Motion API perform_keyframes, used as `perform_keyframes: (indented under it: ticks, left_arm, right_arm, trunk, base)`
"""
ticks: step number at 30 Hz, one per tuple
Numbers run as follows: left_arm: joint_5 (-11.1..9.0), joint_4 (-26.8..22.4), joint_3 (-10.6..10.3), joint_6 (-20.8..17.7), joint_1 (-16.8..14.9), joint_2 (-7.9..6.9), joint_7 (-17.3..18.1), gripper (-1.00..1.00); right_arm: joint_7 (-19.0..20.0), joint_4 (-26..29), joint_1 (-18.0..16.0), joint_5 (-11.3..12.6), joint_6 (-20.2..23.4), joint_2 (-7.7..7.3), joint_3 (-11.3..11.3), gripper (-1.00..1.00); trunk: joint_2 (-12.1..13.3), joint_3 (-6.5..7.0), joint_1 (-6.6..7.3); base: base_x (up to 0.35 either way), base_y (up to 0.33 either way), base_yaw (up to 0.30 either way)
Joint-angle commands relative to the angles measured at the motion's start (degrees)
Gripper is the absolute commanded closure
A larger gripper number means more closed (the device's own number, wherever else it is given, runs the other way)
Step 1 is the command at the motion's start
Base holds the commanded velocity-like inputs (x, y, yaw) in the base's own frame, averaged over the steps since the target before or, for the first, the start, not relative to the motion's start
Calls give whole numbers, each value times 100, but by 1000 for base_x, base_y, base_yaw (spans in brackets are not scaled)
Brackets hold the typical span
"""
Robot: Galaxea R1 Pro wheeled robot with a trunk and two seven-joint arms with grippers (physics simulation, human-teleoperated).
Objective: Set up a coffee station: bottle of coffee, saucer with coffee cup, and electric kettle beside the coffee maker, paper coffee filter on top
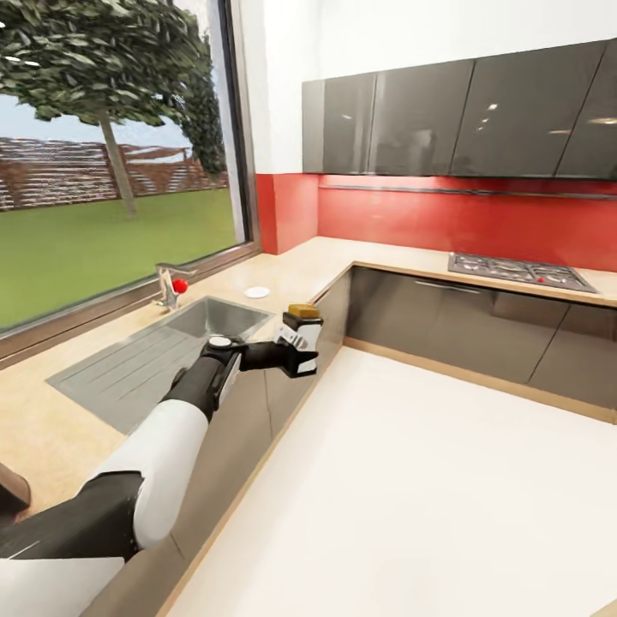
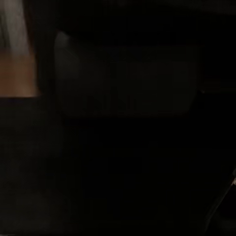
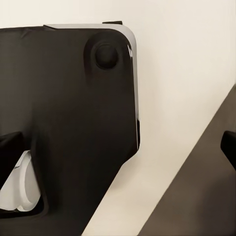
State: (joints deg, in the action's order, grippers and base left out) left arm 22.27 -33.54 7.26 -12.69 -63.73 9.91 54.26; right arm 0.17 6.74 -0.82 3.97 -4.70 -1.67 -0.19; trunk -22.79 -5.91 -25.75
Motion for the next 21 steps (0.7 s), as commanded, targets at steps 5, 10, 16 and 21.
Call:
perform_keyframes:
  ticks: [5,10,16,21]
  left_arm:
    - [14,-5,54,397,602,9,156,100]
    - [14,-4,56,904,1255,9,157,100]
    - [36,-4,50,1630,2210,9,124,100]
    - [75,-5,48,2546,3535,9,-363,100]
  right_arm:
    - [1,-6,-6,42,-36,0,1,-100]
    - [2,-6,-6,42,-40,0,1,-100]
    - [-5,-6,-6,42,-40,2,7,-100]
    - [-2,198,-6,34,-44,20,31,-100]
  trunk:
    - [-13,-11,-3]
    - [-13,-11,-3]
    - [-13,-11,-3]
    - [-13,-11,-3]
  base:
    - [0,0,-267]
    - [0,0,-267]
    - [0,0,-100]
    - [0,0,-3]
